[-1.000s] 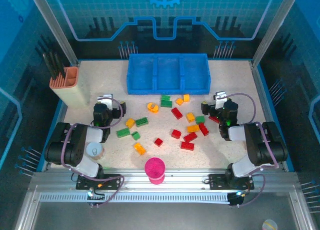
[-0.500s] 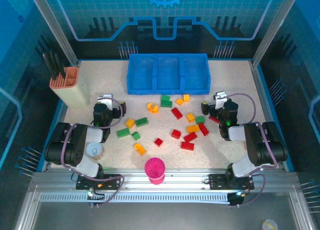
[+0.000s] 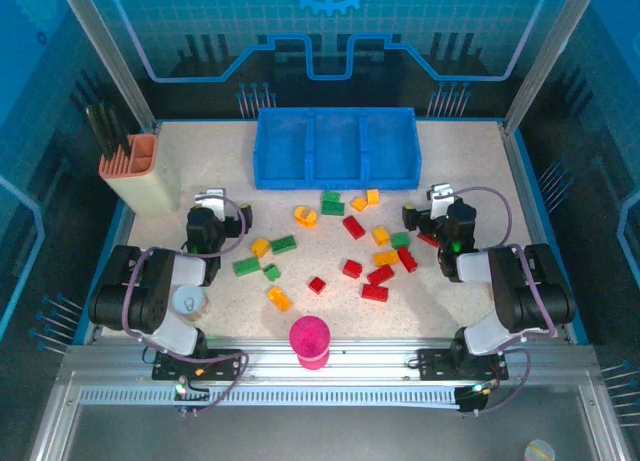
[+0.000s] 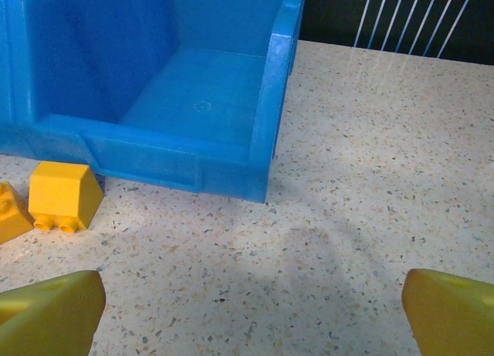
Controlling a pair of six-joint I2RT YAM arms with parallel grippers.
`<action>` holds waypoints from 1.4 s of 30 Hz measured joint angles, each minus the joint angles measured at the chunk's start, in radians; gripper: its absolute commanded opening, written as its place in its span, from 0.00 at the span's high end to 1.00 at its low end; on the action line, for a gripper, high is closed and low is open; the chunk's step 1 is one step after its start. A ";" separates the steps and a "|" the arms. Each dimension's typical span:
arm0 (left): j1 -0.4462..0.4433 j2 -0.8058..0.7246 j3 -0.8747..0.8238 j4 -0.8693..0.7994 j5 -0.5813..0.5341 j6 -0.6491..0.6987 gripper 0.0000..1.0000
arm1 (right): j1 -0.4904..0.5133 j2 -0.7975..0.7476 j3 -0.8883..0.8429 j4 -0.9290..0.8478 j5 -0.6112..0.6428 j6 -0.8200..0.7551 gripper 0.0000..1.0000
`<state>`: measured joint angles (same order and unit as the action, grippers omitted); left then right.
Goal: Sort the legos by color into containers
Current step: Pick up the lego from the middle-right of the table.
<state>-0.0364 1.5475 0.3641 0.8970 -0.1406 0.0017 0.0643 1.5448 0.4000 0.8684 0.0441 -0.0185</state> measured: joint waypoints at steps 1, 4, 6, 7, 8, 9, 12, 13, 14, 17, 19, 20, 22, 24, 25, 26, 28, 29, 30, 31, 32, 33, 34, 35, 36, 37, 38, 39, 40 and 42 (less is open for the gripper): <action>0.000 0.000 0.000 0.000 0.000 0.000 0.01 | 0.000 0.000 0.000 0.000 0.000 0.000 0.00; 0.000 0.000 0.000 0.000 0.000 0.000 0.01 | 0.000 0.000 0.000 0.000 0.000 0.000 0.00; 0.000 0.000 0.000 0.000 0.000 0.000 0.01 | 0.000 0.000 0.000 0.000 0.000 0.000 0.00; 0.000 0.000 0.000 0.000 0.000 0.000 0.01 | 0.000 0.000 0.000 0.000 0.000 0.000 0.00; 0.000 0.000 0.000 0.000 0.000 0.000 0.01 | -0.002 0.000 0.000 0.000 -0.001 0.000 0.00; 0.000 0.000 0.000 0.000 0.000 0.000 0.00 | -0.002 0.000 0.000 0.000 -0.001 0.000 0.00; 0.000 0.000 0.000 0.000 0.000 0.000 0.01 | -0.003 0.000 0.000 0.000 -0.003 0.000 0.00; 0.001 0.000 0.000 -0.001 0.003 0.000 0.01 | -0.003 0.000 0.000 0.000 -0.004 0.000 0.00; 0.004 0.000 0.000 -0.002 0.013 0.000 0.01 | -0.003 0.000 0.000 0.000 -0.004 0.000 0.00; 0.021 0.000 0.000 0.002 0.060 0.004 0.01 | -0.003 -0.004 0.001 -0.010 0.001 0.003 0.00; 0.024 -0.012 0.000 -0.005 0.081 0.007 0.01 | -0.003 -0.033 0.014 -0.079 0.018 0.010 0.00; 0.024 -0.039 -0.001 -0.032 0.082 0.008 0.01 | -0.003 -0.067 0.032 -0.144 0.037 0.016 0.00; 0.013 -0.141 0.004 -0.132 0.069 0.008 0.01 | -0.002 -0.146 0.084 -0.284 0.080 0.039 0.00; -0.011 -0.297 0.049 -0.284 0.054 0.008 0.01 | -0.002 -0.249 0.177 -0.446 0.127 0.092 0.03; -0.026 -0.352 0.085 -0.350 0.042 0.008 0.01 | -0.002 -0.287 0.230 -0.526 0.146 0.125 0.05; -0.045 -0.402 0.132 -0.409 0.026 0.008 0.01 | -0.002 -0.318 0.291 -0.607 0.166 0.159 0.06; -0.082 -0.477 0.239 -0.523 0.006 0.006 0.01 | -0.002 -0.351 0.412 -0.769 0.201 0.240 0.08; -0.097 -0.499 0.293 -0.578 0.003 0.004 0.01 | -0.002 -0.354 0.472 -0.855 0.211 0.279 0.09; -0.109 -0.513 0.349 -0.637 0.003 0.003 0.01 | -0.002 -0.351 0.530 -0.946 0.214 0.317 0.09; -0.116 -0.516 0.395 -0.689 0.005 0.002 0.01 | -0.002 -0.345 0.575 -1.018 0.214 0.343 0.10; -0.119 -0.514 0.451 -0.755 0.008 0.000 0.01 | -0.001 -0.335 0.618 -1.100 0.210 0.370 0.12; -0.119 -0.507 0.504 -0.824 0.010 -0.001 0.01 | -0.001 -0.318 0.661 -1.186 0.209 0.397 0.13; -0.119 -0.498 0.544 -0.882 0.013 -0.001 0.01 | -0.001 -0.303 0.692 -1.255 0.206 0.417 0.14; -0.119 -0.483 0.588 -0.945 0.016 -0.001 0.01 | -0.001 -0.284 0.723 -1.330 0.203 0.439 0.14; -0.119 -0.466 0.629 -1.006 0.019 -0.001 0.01 | -0.001 -0.268 0.746 -1.397 0.199 0.458 0.15; -0.119 -0.451 0.658 -1.055 0.026 -0.001 0.01 | 0.000 -0.257 0.760 -1.449 0.194 0.472 0.15; -0.119 -0.437 0.682 -1.101 0.030 0.000 0.01 | -0.001 -0.246 0.774 -1.509 0.189 0.493 0.15; -0.119 -0.425 0.698 -1.140 0.034 0.000 0.01 | -0.001 -0.239 0.779 -1.556 0.184 0.513 0.16; -0.119 -0.417 0.705 -1.165 0.034 0.000 0.01 | -0.001 -0.236 0.780 -1.587 0.182 0.527 0.16; -0.119 -0.400 0.707 -1.216 0.039 0.003 0.01 | -0.001 -0.231 0.780 -1.656 0.175 0.559 0.15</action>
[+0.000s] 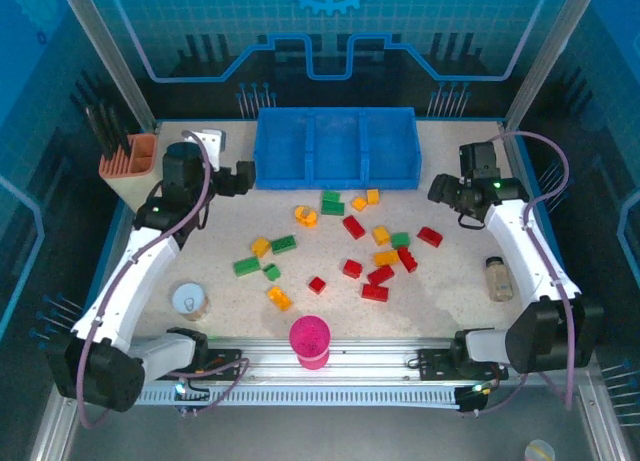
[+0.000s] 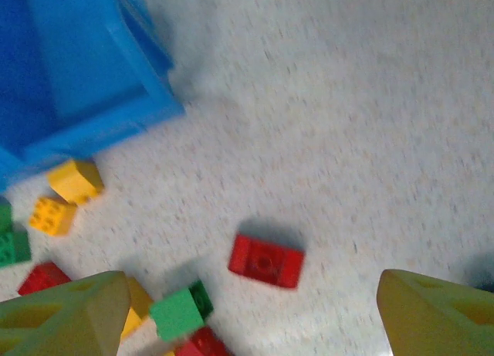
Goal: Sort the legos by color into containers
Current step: Pick up the lego from the middle-right of the table.
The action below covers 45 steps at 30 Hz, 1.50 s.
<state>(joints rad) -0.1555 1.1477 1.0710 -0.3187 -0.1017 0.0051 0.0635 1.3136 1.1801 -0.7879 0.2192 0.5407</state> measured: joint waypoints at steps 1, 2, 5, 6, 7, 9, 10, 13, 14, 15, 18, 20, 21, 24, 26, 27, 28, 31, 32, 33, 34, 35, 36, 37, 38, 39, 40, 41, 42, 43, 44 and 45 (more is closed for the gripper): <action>0.000 0.009 0.000 -0.017 0.005 0.001 0.01 | 0.000 0.002 0.000 -0.020 -0.003 0.008 0.14; 0.000 0.017 0.000 -0.029 0.011 0.002 0.01 | 0.000 0.005 0.000 -0.032 -0.010 0.009 0.13; 0.000 0.038 0.000 -0.048 0.039 0.004 0.01 | -0.001 0.015 0.000 -0.033 -0.039 -0.068 0.17; 0.000 0.043 0.000 -0.050 0.048 0.006 0.01 | -0.002 0.021 0.000 -0.025 -0.063 -0.130 0.21; 0.000 0.048 0.000 -0.051 0.060 0.012 0.01 | -0.004 0.027 0.000 -0.012 -0.095 -0.200 0.23; 0.000 0.057 0.000 -0.051 0.078 0.021 0.01 | -0.004 0.034 -0.019 0.045 -0.156 -0.382 0.21; 0.000 0.062 0.000 -0.051 0.085 0.024 0.01 | -0.004 0.021 -0.052 0.096 -0.196 -0.476 0.18; 0.000 0.075 0.000 -0.052 0.111 0.033 0.01 | -0.019 -0.064 -0.209 0.232 -0.326 -0.740 0.12; 0.000 0.078 0.000 -0.054 0.119 0.040 0.01 | -0.026 -0.088 -0.243 0.251 -0.361 -0.819 0.11; 0.000 0.079 0.000 -0.058 0.126 0.047 0.01 | -0.036 -0.102 -0.259 0.257 -0.391 -0.898 0.10; 0.000 0.078 -0.001 -0.069 0.135 0.057 0.01 | -0.047 -0.051 -0.180 0.207 -0.448 -1.093 0.11; 0.000 0.075 -0.010 -0.066 0.138 0.060 0.01 | -0.047 0.026 -0.072 0.146 -0.472 -1.184 0.07; 0.000 0.070 -0.019 -0.066 0.138 0.065 0.01 | -0.047 0.062 -0.026 0.122 -0.475 -1.230 0.05; 0.001 0.055 -0.050 -0.064 0.142 0.073 0.01 | -0.042 0.104 0.000 0.085 -0.460 -1.328 0.04; 0.001 0.051 -0.062 -0.065 0.149 0.075 0.01 | -0.036 0.117 -0.021 0.065 -0.444 -1.380 0.04; 0.001 0.051 -0.063 -0.064 0.153 0.075 0.01 | -0.034 0.124 -0.039 0.065 -0.432 -1.405 0.04; 0.001 0.051 -0.064 -0.063 0.157 0.075 0.01 | -0.034 0.132 -0.060 0.068 -0.420 -1.426 0.04; 0.001 0.051 -0.064 -0.053 0.171 0.075 0.01 | -0.042 0.164 -0.101 0.087 -0.405 -1.461 0.04; 0.001 0.051 -0.064 -0.050 0.173 0.075 0.01 | -0.045 0.175 -0.111 0.098 -0.403 -1.468 0.03; 0.001 0.051 -0.064 -0.048 0.176 0.076 0.00 | -0.048 0.183 -0.117 0.109 -0.401 -1.474 0.03; 0.001 0.052 -0.064 -0.047 0.179 0.076 0.01 | -0.049 0.194 -0.120 0.118 -0.399 -1.478 0.03; 0.001 0.052 -0.064 -0.045 0.179 0.076 0.01 | -0.050 0.208 -0.120 0.128 -0.399 -1.482 0.03; 0.001 0.052 -0.064 -0.043 0.179 0.076 0.01 | -0.050 0.219 -0.120 0.138 -0.399 -1.485 0.03; 0.001 0.054 -0.064 -0.042 0.179 0.075 0.01 | -0.050 0.235 -0.120 0.150 -0.399 -1.489 0.03; 0.001 0.057 -0.064 -0.042 0.179 0.076 0.01 | -0.050 0.254 -0.120 0.161 -0.397 -1.491 0.03; 0.001 0.061 -0.064 -0.042 0.179 0.076 0.01 | -0.050 0.272 -0.120 0.171 -0.393 -1.493 0.04; 0.001 0.067 -0.064 -0.043 0.181 0.075 0.01 | -0.051 0.291 -0.120 0.179 -0.389 -1.496 0.05; 0.001 0.072 -0.064 -0.043 0.183 0.076 0.01 | -0.052 0.309 -0.120 0.187 -0.383 -1.497 0.06; 0.001 0.077 -0.064 -0.043 0.186 0.076 0.01 | -0.052 0.332 -0.118 0.192 -0.376 -1.500 0.07; 0.001 0.081 -0.064 -0.043 0.187 0.076 0.01 | -0.053 0.354 -0.116 0.195 -0.369 -1.504 0.07; 0.001 0.084 -0.064 -0.043 0.187 0.076 0.01 | -0.054 0.380 -0.109 0.198 -0.360 -1.507 0.08; 0.001 0.086 -0.064 -0.043 0.187 0.076 0.01 | -0.057 0.397 -0.104 0.199 -0.356 -1.511 0.08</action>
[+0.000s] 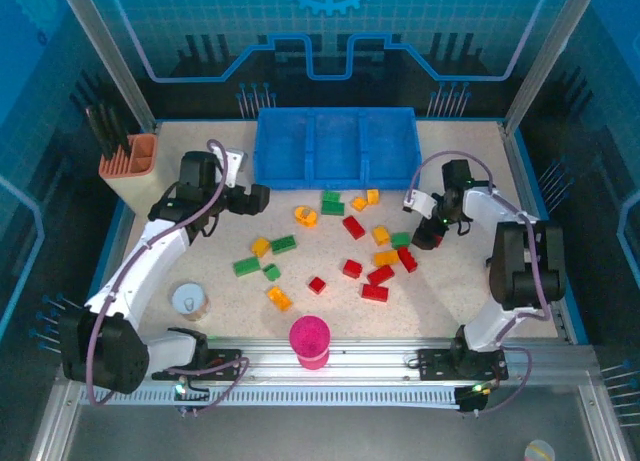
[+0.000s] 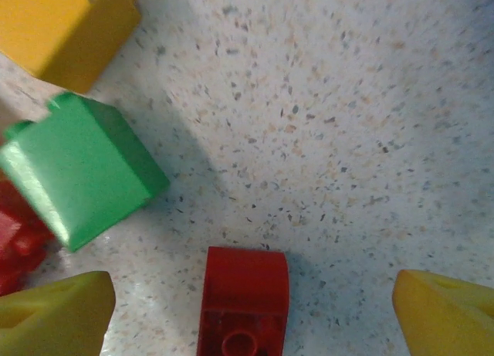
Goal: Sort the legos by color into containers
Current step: Pick up the lego from the middle-right of the table.
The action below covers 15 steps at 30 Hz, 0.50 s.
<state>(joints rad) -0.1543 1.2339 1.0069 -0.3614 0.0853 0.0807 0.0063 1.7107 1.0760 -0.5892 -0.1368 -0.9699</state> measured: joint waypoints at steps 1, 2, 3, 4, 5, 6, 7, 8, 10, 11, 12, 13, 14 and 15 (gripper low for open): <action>0.000 0.002 0.000 0.000 0.000 0.000 0.01 | -0.005 0.020 0.008 0.001 0.005 -0.004 0.09; 0.000 0.004 0.000 0.000 0.001 0.000 0.01 | -0.012 0.036 0.014 0.001 0.007 -0.008 0.09; 0.000 0.006 0.000 0.000 0.003 0.000 0.01 | -0.018 0.047 0.019 0.003 0.008 -0.009 0.10; 0.000 0.009 0.000 0.000 0.003 0.000 0.01 | -0.026 0.058 0.022 0.007 0.012 -0.013 0.11; 0.000 0.011 0.000 0.000 0.003 0.000 0.01 | -0.032 0.063 0.023 0.010 0.018 -0.017 0.12; 0.000 0.012 0.000 -0.001 0.002 0.000 0.01 | -0.036 0.067 0.023 0.014 0.024 -0.023 0.14; 0.000 0.013 0.000 -0.001 0.003 0.000 0.01 | -0.040 0.071 0.023 0.019 0.029 -0.027 0.16; 0.000 0.014 0.000 -0.001 0.002 0.000 0.01 | -0.042 0.076 0.023 0.023 0.032 -0.030 0.17; 0.000 0.019 0.000 -0.001 0.002 0.000 0.01 | -0.045 0.090 0.023 0.027 0.033 -0.037 0.20; 0.000 0.023 0.000 -0.001 0.002 0.000 0.01 | -0.046 0.097 0.023 0.029 0.035 -0.041 0.23; 0.000 0.028 0.000 -0.001 0.002 0.000 0.01 | -0.047 0.103 0.023 0.027 0.033 -0.042 0.27; 0.000 0.032 0.000 -0.001 0.003 0.000 0.01 | -0.047 0.106 0.023 0.022 0.031 -0.043 0.31; 0.000 0.036 0.000 -0.001 0.002 0.000 0.01 | -0.047 0.106 0.023 0.018 0.029 -0.045 0.36; 0.000 0.039 0.000 -0.001 0.002 0.001 0.01 | -0.047 0.106 0.023 0.014 0.027 -0.049 0.41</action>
<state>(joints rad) -0.1543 1.2724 1.0073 -0.3626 0.0875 0.0814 -0.0410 1.8164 1.0992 -0.5755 -0.1093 -1.0187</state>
